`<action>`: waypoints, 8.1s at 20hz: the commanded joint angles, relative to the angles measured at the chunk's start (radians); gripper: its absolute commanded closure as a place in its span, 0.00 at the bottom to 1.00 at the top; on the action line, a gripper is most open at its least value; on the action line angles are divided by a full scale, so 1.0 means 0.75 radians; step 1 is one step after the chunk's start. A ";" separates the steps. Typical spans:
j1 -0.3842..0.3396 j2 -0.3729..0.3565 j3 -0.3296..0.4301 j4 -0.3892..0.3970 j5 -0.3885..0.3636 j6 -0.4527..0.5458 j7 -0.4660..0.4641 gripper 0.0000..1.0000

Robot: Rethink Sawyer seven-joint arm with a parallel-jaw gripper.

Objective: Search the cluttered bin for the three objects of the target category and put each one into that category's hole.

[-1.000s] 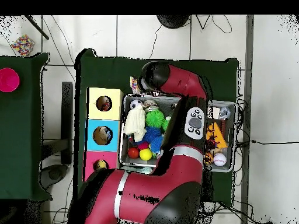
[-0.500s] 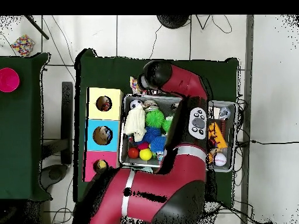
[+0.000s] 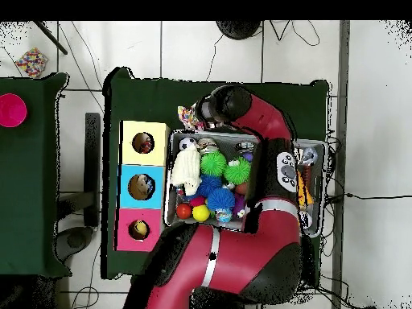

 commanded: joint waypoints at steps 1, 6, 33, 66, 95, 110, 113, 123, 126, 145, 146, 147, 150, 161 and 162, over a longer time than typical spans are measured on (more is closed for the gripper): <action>-0.037 0.101 0.210 0.004 -0.062 0.096 -0.339 0.00; -0.078 0.166 0.340 0.021 -0.002 0.061 -0.360 0.00; -0.109 -0.109 0.350 0.046 -0.024 0.640 -0.038 0.00; 0.125 -0.205 -0.067 0.173 -0.090 -0.026 0.390 0.00; 0.044 -0.070 0.123 0.233 -0.024 0.023 0.023 0.00; 0.017 -0.029 0.223 0.261 0.013 0.066 -0.071 0.00; 0.021 0.060 0.215 0.175 -0.029 0.078 -0.110 0.00; 0.018 0.148 0.236 0.129 -0.065 -0.068 -0.177 1.00; 0.026 0.139 0.224 0.145 -0.073 -0.080 -0.165 1.00; 0.171 -0.224 -0.232 -0.105 -0.151 0.633 0.229 1.00; 0.172 -0.215 -0.246 -0.146 -0.156 0.661 0.235 1.00; 0.170 -0.211 -0.248 -0.179 -0.152 0.688 0.246 1.00; 0.176 -0.189 -0.300 -0.284 -0.179 0.738 0.240 1.00; 0.196 -0.162 -0.344 -0.422 -0.099 0.800 0.382 1.00; 0.196 -0.152 -0.351 -0.458 -0.087 0.828 0.392 1.00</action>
